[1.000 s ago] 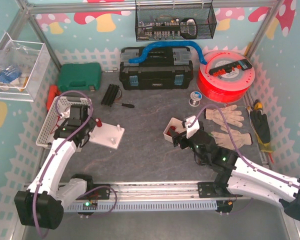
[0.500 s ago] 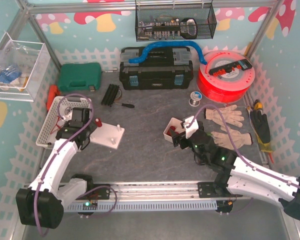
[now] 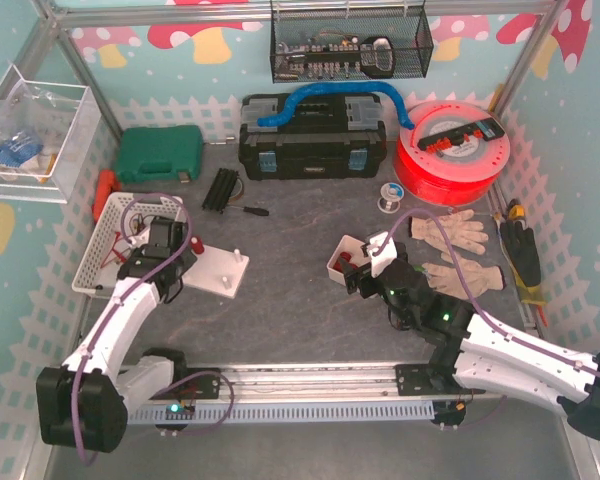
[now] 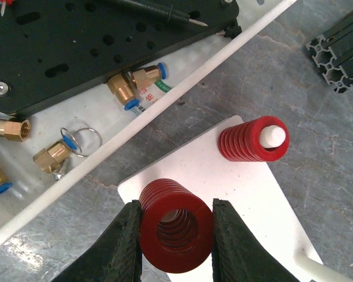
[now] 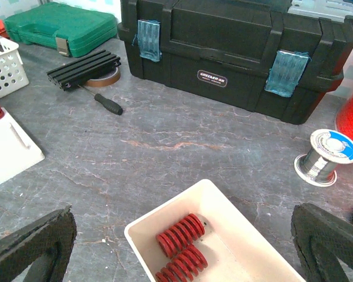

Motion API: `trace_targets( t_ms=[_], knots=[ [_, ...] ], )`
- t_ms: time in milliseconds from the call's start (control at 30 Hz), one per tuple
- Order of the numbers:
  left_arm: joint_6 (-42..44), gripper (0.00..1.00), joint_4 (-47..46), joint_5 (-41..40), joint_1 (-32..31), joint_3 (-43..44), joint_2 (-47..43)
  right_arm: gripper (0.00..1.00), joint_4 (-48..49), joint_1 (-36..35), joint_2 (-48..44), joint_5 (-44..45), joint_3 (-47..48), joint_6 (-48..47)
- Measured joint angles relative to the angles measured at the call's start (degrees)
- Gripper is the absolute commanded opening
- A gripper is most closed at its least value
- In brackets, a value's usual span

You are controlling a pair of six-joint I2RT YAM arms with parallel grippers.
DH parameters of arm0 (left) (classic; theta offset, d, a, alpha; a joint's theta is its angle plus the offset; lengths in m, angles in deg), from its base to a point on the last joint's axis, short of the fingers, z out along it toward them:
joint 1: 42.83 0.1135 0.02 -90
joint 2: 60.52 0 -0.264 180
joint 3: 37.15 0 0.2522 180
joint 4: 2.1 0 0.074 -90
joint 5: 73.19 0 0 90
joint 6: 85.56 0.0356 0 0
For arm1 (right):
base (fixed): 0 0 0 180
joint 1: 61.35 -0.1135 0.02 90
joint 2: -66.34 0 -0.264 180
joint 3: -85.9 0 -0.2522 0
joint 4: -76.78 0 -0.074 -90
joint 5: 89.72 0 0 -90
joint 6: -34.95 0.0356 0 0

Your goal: Install the large spring

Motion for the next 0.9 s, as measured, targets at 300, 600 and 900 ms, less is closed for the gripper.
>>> trace_targets(
  t_ms=[300,600,900],
  knots=[
    [0.0,0.30,-2.1,0.0,0.0,-1.0,1.7,0.99,0.0,0.0,0.7,0.0,0.0,0.2],
    [0.2,0.57,-3.6,0.4,0.0,-1.0,3.3,0.99,-0.2,0.0,3.2,0.2,0.4,0.2],
    [1.1,0.68,-0.8,2.3,0.0,3.5,5.0,0.99,-1.7,0.2,3.0,1.1,1.0,2.2]
  ],
)
